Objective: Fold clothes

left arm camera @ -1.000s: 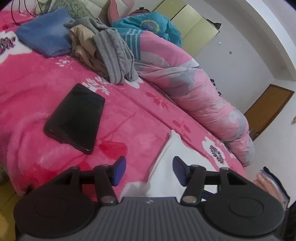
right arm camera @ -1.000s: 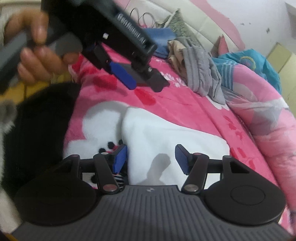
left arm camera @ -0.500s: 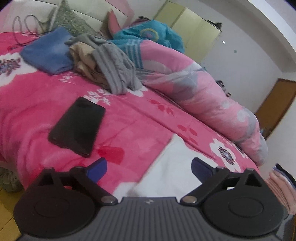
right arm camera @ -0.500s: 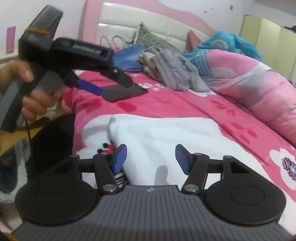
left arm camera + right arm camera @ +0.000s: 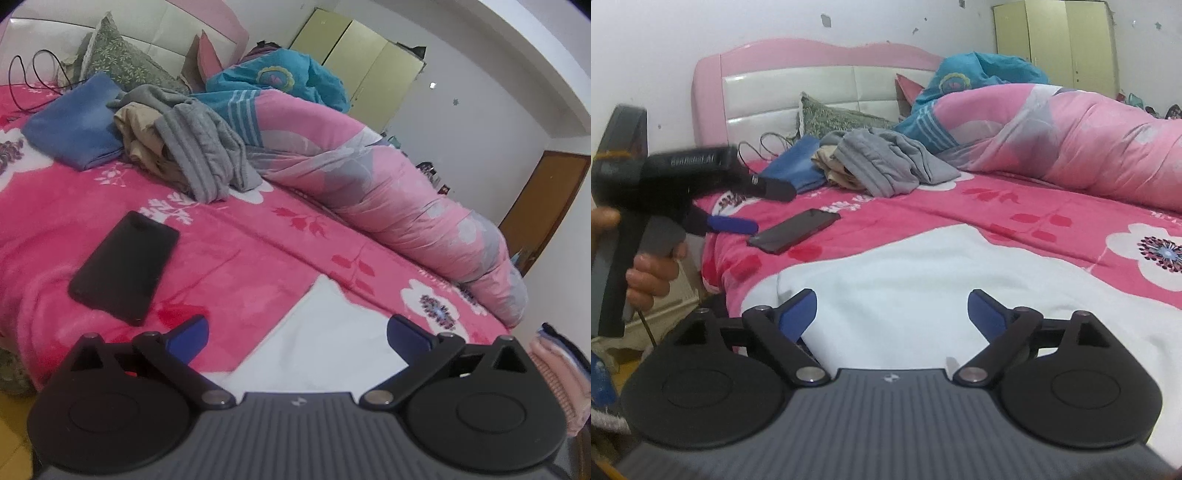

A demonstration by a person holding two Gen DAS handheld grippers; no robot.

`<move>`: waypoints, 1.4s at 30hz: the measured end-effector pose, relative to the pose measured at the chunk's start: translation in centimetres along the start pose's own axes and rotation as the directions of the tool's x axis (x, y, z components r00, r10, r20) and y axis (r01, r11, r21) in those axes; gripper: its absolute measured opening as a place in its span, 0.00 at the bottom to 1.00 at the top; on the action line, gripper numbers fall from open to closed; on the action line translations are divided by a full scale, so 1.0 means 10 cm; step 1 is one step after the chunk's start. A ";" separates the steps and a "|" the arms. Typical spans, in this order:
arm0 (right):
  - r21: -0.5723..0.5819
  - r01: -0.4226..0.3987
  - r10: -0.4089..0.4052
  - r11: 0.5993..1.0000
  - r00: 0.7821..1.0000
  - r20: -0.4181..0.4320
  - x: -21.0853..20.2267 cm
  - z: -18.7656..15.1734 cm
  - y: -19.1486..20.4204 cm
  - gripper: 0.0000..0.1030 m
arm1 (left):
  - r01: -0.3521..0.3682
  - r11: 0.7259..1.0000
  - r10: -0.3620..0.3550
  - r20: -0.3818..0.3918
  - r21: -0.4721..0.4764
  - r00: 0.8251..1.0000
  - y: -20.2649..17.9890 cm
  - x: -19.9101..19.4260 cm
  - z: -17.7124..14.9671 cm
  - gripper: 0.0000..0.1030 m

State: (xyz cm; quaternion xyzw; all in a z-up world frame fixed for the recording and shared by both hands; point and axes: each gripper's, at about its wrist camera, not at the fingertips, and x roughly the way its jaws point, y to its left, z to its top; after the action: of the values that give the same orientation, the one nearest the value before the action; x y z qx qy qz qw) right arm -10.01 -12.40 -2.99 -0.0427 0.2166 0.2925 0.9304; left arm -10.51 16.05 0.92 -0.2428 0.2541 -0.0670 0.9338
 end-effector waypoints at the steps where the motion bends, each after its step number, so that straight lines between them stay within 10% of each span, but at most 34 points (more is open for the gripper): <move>1: -0.017 0.012 -0.012 1.000 1.000 -0.002 -0.01 0.01 0.01 0.89 | 0.007 1.000 -0.007 -0.001 -0.004 1.000 -0.01 0.01 0.00 1.00; 25: -0.058 0.192 -0.190 0.980 0.981 0.040 0.02 0.13 0.33 0.99 | 0.071 0.997 -0.069 -0.124 0.009 0.990 0.18 0.13 -0.10 1.00; 42: -0.099 0.037 -0.039 0.994 0.999 -0.020 0.13 0.14 0.53 0.99 | 0.071 0.995 -0.058 -0.158 0.074 0.986 0.30 0.25 -0.09 1.00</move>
State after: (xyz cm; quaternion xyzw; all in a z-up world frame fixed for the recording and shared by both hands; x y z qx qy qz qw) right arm -11.52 -7.10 -2.00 -0.0961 0.2113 0.2847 0.9301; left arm -8.76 17.71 -2.32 -0.2078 0.3155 -0.1259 0.9173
